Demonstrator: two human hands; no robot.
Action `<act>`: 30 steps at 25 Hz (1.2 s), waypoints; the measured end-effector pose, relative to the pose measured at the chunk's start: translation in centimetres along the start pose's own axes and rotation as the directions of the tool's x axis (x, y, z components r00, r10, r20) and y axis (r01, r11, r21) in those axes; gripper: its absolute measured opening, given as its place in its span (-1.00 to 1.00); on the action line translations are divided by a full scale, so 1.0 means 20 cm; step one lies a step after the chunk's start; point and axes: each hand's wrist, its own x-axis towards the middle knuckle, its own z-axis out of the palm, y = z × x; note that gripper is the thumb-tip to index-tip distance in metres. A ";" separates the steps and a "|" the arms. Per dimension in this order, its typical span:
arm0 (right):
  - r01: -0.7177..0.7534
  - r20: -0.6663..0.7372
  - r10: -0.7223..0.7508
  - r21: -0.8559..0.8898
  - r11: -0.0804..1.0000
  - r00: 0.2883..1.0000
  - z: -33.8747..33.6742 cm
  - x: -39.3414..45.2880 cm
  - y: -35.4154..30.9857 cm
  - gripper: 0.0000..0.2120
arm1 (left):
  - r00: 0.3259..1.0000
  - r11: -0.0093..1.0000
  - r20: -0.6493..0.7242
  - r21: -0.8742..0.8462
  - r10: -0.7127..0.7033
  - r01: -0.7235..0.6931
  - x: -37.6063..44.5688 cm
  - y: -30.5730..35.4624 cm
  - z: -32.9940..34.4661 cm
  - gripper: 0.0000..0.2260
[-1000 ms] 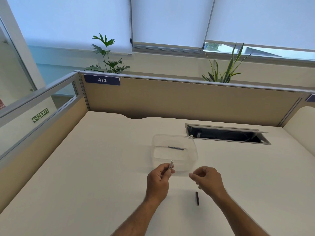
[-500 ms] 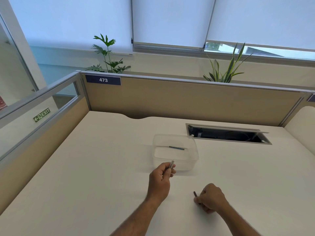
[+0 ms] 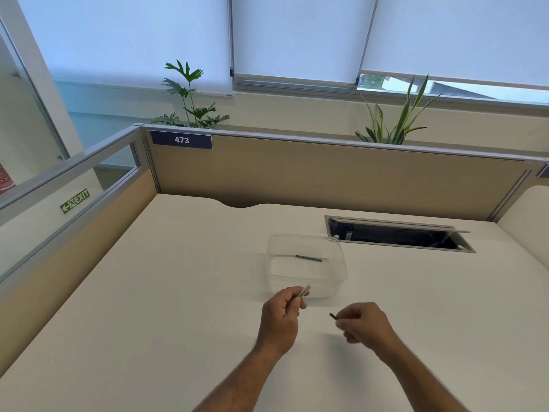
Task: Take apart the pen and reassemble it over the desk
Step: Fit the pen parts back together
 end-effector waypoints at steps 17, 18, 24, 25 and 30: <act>0.507 -0.038 -0.509 -0.052 0.860 0.860 -0.04 -0.09 -0.31 -0.82 | 0.993 0.986 0.035 0.119 0.110 -0.113 0.01 -0.02 -0.01 -0.81; 0.520 -0.035 -0.523 -0.072 0.851 0.852 -0.04 -0.09 -0.31 -0.82 | 0.993 0.985 0.037 0.125 0.116 -0.120 0.00 -0.02 -0.01 -0.81; 0.528 -0.030 -0.535 -0.120 0.841 0.844 -0.03 -0.09 -0.31 -0.83 | 0.989 0.979 0.056 0.143 0.138 -0.145 0.00 -0.02 -0.02 -0.82; 0.529 -0.023 -0.536 -0.126 0.839 0.844 -0.03 -0.09 -0.31 -0.83 | 0.988 0.977 0.061 0.150 0.141 -0.149 0.00 -0.02 -0.02 -0.82; 0.540 0.004 -0.545 -0.132 0.831 0.839 -0.04 -0.08 -0.31 -0.83 | 0.987 0.976 0.072 0.160 0.141 -0.151 -0.01 -0.03 -0.01 -0.83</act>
